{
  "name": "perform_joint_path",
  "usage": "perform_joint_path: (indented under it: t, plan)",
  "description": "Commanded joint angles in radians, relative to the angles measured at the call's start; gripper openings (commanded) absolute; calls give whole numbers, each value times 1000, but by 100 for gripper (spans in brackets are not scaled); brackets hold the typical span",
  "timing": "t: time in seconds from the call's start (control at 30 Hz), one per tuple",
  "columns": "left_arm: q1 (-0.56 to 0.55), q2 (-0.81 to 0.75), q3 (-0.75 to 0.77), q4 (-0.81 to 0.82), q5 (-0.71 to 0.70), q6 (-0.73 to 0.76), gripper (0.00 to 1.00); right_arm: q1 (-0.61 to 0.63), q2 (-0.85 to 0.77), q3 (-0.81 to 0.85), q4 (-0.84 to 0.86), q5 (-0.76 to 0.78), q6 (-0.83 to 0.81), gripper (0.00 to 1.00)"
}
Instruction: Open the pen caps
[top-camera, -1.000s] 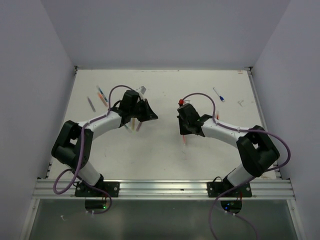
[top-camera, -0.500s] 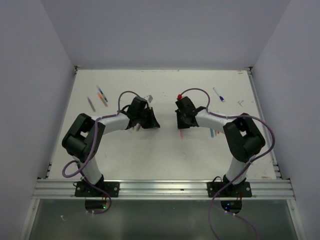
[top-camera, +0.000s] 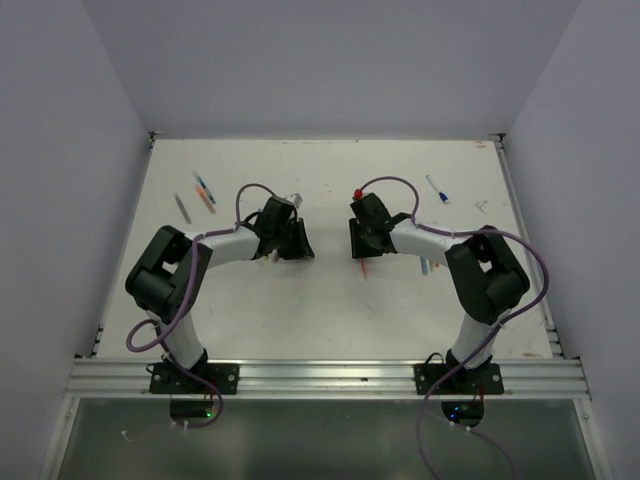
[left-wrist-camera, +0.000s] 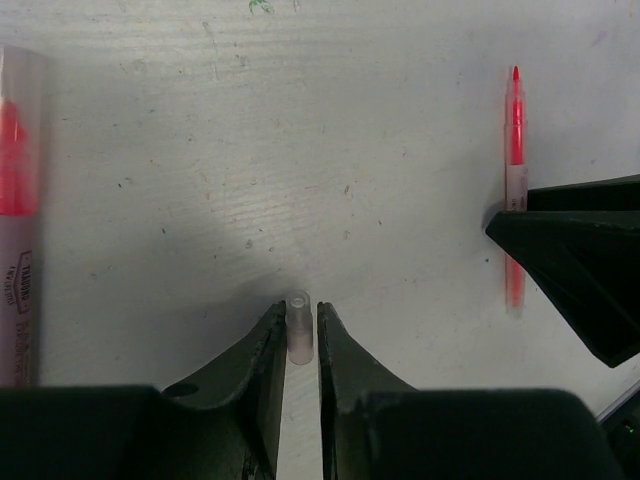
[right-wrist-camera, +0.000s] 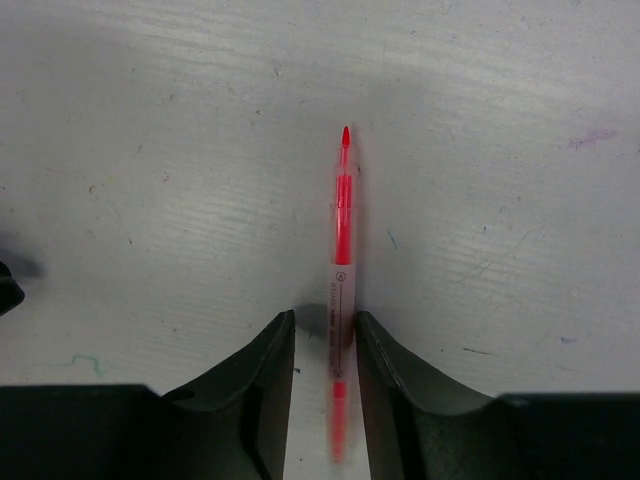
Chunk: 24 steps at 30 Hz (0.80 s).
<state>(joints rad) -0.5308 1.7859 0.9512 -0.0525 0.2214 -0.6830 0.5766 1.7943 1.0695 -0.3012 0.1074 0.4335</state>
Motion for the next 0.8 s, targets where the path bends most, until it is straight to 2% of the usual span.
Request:
perform_joint_path:
  t: [0.0,0.13,0.33,0.53,0.63,0.73,0.77]
  plan:
    - [-3,9,-8,-9,-39,30,21,-4,-7,18,7,-9,-10,38]
    - [-3,0,-11,-15,-57,31,25,-6,-19,14,10,-14,-18,51]
    - [-3,-3,-2,-32,-63,40,31,-4,-39,20,8,-29,-29,61]
    - [-1,-43,9,-52,-83,46,33,-4,-99,17,-10,-18,-38,69]
    - [-1,-78,41,-101,-126,71,33,-4,-142,3,-22,-11,-41,72]
    - [-1,-112,101,-190,-223,111,34,-4,-191,-20,-30,-9,-45,76]
    - [-1,-118,115,-234,-294,120,34,-4,-203,-26,-33,-12,-44,76]
